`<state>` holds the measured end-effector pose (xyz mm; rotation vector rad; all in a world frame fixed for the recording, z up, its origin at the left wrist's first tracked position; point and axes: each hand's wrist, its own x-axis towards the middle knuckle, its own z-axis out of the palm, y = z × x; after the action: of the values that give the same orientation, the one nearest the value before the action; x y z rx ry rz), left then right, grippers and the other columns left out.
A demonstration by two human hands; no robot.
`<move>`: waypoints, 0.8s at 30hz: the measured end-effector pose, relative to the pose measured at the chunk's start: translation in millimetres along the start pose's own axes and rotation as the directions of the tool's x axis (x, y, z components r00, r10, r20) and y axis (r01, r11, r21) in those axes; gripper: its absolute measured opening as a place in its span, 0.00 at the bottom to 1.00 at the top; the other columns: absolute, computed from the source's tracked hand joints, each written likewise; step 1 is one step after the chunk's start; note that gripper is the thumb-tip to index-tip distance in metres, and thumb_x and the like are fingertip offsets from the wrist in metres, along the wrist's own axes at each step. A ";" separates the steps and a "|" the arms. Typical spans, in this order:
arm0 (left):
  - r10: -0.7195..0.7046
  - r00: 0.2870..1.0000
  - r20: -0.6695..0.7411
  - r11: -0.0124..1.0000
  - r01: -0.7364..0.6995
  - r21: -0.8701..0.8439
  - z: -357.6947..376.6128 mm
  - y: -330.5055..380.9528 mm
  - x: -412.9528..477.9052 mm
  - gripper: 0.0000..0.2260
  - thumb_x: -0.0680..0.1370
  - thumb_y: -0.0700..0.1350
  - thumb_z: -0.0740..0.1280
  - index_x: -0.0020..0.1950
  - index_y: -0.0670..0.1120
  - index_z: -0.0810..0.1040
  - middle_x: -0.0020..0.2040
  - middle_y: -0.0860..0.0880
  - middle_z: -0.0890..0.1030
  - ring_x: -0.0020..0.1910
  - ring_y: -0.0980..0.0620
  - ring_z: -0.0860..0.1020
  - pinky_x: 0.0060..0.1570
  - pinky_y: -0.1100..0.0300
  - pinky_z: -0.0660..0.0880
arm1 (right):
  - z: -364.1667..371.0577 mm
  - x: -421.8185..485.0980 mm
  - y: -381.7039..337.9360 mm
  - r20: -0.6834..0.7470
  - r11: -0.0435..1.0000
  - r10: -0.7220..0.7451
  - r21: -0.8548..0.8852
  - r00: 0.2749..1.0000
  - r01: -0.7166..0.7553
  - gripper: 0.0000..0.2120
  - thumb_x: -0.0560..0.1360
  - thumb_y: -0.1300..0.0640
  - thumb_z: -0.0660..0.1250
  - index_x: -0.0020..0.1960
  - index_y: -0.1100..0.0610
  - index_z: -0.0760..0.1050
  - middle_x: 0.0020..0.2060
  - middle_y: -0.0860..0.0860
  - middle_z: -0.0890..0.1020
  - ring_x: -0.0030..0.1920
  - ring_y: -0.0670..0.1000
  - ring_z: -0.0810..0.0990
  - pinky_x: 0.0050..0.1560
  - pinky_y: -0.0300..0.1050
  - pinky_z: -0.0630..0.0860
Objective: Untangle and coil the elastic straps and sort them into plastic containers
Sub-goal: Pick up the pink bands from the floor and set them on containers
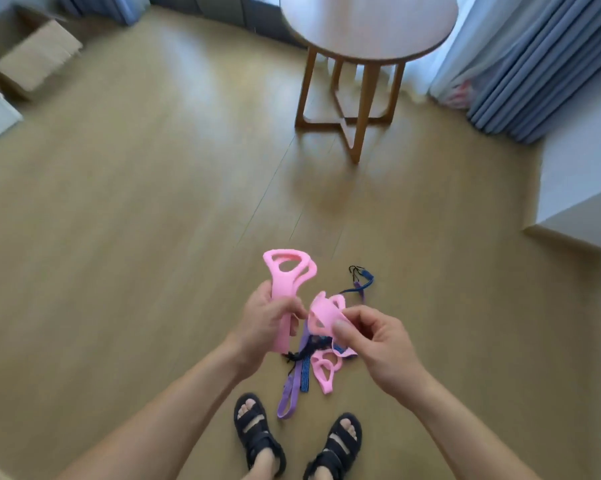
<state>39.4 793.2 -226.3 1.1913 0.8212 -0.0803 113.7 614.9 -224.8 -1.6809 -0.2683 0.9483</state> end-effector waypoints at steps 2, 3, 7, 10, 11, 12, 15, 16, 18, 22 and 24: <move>0.056 0.997 0.057 0.998 -0.056 -0.005 20.6 43.1 -36.3 0.12 0.67 0.42 0.65 0.49 0.42 0.78 0.30 0.46 0.77 0.26 0.51 0.72 0.25 0.61 0.70 | -10.3 -35.1 -45.4 -0.058 0.998 -0.035 0.050 0.998 0.038 0.06 0.75 0.56 0.70 0.46 0.58 0.82 0.33 0.51 0.82 0.34 0.47 0.78 0.37 0.42 0.75; 0.089 0.993 0.082 0.996 -0.090 0.004 28.9 61.3 -53.0 0.10 0.69 0.41 0.64 0.48 0.44 0.80 0.31 0.46 0.77 0.27 0.50 0.72 0.26 0.61 0.70 | -14.2 -52.5 -65.5 -0.075 0.997 -0.057 0.049 0.996 0.061 0.09 0.74 0.53 0.70 0.46 0.59 0.81 0.34 0.52 0.82 0.35 0.48 0.79 0.38 0.43 0.76; 0.120 0.973 0.198 0.972 -0.155 0.175 48.5 111.8 -105.4 0.14 0.80 0.34 0.59 0.64 0.41 0.74 0.40 0.46 0.84 0.30 0.51 0.78 0.29 0.62 0.74 | -19.7 -116.3 -124.3 -0.138 0.985 -0.160 0.048 0.977 0.168 0.01 0.75 0.60 0.70 0.45 0.57 0.81 0.36 0.48 0.81 0.36 0.47 0.76 0.40 0.41 0.74; 0.140 0.946 0.291 0.922 -0.232 0.311 55.9 132.1 -133.6 0.30 0.79 0.35 0.66 0.72 0.59 0.59 0.52 0.44 0.84 0.32 0.45 0.83 0.29 0.58 0.77 | -22.5 -150.8 -147.6 -0.264 0.968 -0.250 -0.039 0.932 0.249 0.03 0.74 0.60 0.73 0.42 0.53 0.84 0.51 0.43 0.81 0.49 0.46 0.77 0.49 0.42 0.74; 0.158 0.940 0.302 0.902 -0.262 0.343 58.5 138.8 -139.8 0.36 0.78 0.35 0.67 0.74 0.65 0.54 0.57 0.43 0.82 0.32 0.43 0.84 0.28 0.58 0.78 | -23.6 -160.3 -154.5 -0.303 0.962 -0.274 -0.076 0.913 0.264 0.02 0.73 0.56 0.74 0.42 0.52 0.84 0.56 0.41 0.79 0.56 0.45 0.75 0.53 0.39 0.73; 0.176 0.936 0.304 0.878 -0.289 0.380 61.5 146.4 -146.0 0.39 0.78 0.35 0.67 0.76 0.65 0.52 0.60 0.43 0.79 0.31 0.43 0.84 0.27 0.58 0.78 | -24.0 -169.8 -161.7 -0.337 0.954 -0.299 -0.113 0.893 0.276 0.04 0.71 0.52 0.74 0.42 0.51 0.85 0.60 0.40 0.77 0.61 0.43 0.73 0.55 0.36 0.72; 0.166 0.900 0.402 0.849 -0.338 0.406 69.4 170.5 -157.9 0.23 0.80 0.37 0.62 0.74 0.51 0.68 0.51 0.41 0.84 0.37 0.39 0.85 0.35 0.49 0.82 | -21.4 -191.7 -176.2 -0.423 0.938 -0.345 -0.127 0.838 0.322 0.13 0.69 0.46 0.71 0.42 0.55 0.84 0.62 0.41 0.78 0.64 0.42 0.73 0.63 0.40 0.71; 0.133 0.882 0.451 0.868 -0.324 0.378 70.5 177.2 -162.1 0.17 0.81 0.39 0.61 0.70 0.46 0.72 0.48 0.40 0.85 0.41 0.38 0.85 0.42 0.45 0.83 | -18.9 -198.0 -180.5 -0.448 0.935 -0.347 -0.090 0.824 0.344 0.13 0.70 0.47 0.70 0.43 0.57 0.84 0.59 0.44 0.81 0.63 0.44 0.76 0.64 0.44 0.72; 0.038 0.809 0.586 0.924 -0.252 0.288 70.7 189.4 -168.7 0.16 0.78 0.42 0.62 0.66 0.40 0.74 0.51 0.39 0.84 0.48 0.40 0.84 0.48 0.46 0.79 | -13.8 -210.1 -188.7 -0.502 0.916 -0.347 0.000 0.792 0.401 0.12 0.73 0.50 0.69 0.47 0.58 0.83 0.53 0.49 0.85 0.56 0.48 0.81 0.57 0.43 0.77; -0.089 0.553 0.829 0.944 -0.217 0.247 69.0 201.7 -177.2 0.22 0.73 0.37 0.68 0.67 0.40 0.73 0.60 0.42 0.80 0.61 0.44 0.79 0.55 0.47 0.77 | -3.0 -233.6 -200.6 -0.625 0.870 -0.361 0.040 0.692 0.491 0.10 0.76 0.50 0.67 0.48 0.55 0.83 0.41 0.52 0.85 0.40 0.49 0.82 0.42 0.39 0.78; -0.012 0.601 0.799 0.824 -0.446 0.349 74.7 201.4 -181.4 0.13 0.78 0.37 0.68 0.62 0.41 0.76 0.55 0.44 0.84 0.55 0.46 0.83 0.53 0.49 0.79 | 3.7 -245.5 -200.6 -0.657 0.844 -0.358 0.076 0.664 0.530 0.11 0.75 0.50 0.67 0.51 0.56 0.82 0.41 0.53 0.83 0.40 0.50 0.81 0.43 0.41 0.79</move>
<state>42.3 747.2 51.1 1.5797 -0.1789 -0.6116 9.7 535.3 63.9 -1.4806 -0.0902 0.0134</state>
